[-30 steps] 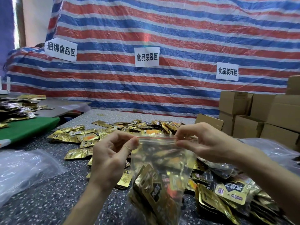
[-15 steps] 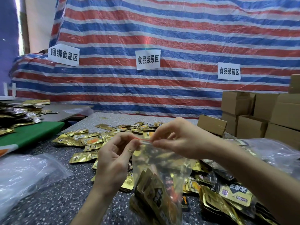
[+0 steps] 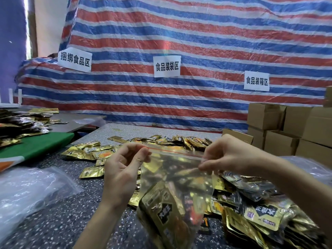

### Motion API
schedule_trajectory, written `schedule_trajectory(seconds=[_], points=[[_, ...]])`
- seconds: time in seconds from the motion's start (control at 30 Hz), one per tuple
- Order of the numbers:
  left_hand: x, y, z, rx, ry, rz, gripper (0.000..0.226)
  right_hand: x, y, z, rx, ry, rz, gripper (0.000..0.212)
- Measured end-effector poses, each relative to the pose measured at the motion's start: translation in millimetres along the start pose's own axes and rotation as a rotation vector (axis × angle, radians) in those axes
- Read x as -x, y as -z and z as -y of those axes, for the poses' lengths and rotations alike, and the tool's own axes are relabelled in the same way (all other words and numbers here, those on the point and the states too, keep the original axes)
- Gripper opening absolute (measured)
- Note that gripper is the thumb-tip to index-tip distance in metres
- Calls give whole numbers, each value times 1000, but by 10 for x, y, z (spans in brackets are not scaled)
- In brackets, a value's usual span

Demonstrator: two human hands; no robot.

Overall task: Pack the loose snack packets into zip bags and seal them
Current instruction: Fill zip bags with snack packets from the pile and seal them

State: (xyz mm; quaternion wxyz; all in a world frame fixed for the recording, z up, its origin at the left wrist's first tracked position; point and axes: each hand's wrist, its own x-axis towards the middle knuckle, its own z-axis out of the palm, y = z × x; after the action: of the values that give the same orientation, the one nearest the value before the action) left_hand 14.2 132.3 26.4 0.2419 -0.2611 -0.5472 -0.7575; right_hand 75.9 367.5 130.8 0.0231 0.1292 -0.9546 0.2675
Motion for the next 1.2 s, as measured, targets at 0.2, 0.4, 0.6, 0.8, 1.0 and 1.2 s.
schedule_trajectory(seconds=[0.2, 0.4, 0.6, 0.8, 1.0, 1.2], points=[[29, -14, -17, -35, -22, 46, 7, 59, 98, -83, -104, 43, -46, 23], [30, -25, -43, -72, -37, 23, 14, 145, 200, -172, -201, 74, -50, 20], [41, -46, 2, -79, 3, 17, 16, 175, 189, -252, -284, 89, -76, 21], [1, -19, 89, -77, 183, 78, 21, 180, 156, -309, -279, 85, -133, 22], [16, -31, 130, -143, 201, 148, 12, 182, 123, -356, -247, 97, -164, 6], [70, -110, 59, -208, 53, 87, 13, 182, 72, -351, -240, 100, -164, 8]])
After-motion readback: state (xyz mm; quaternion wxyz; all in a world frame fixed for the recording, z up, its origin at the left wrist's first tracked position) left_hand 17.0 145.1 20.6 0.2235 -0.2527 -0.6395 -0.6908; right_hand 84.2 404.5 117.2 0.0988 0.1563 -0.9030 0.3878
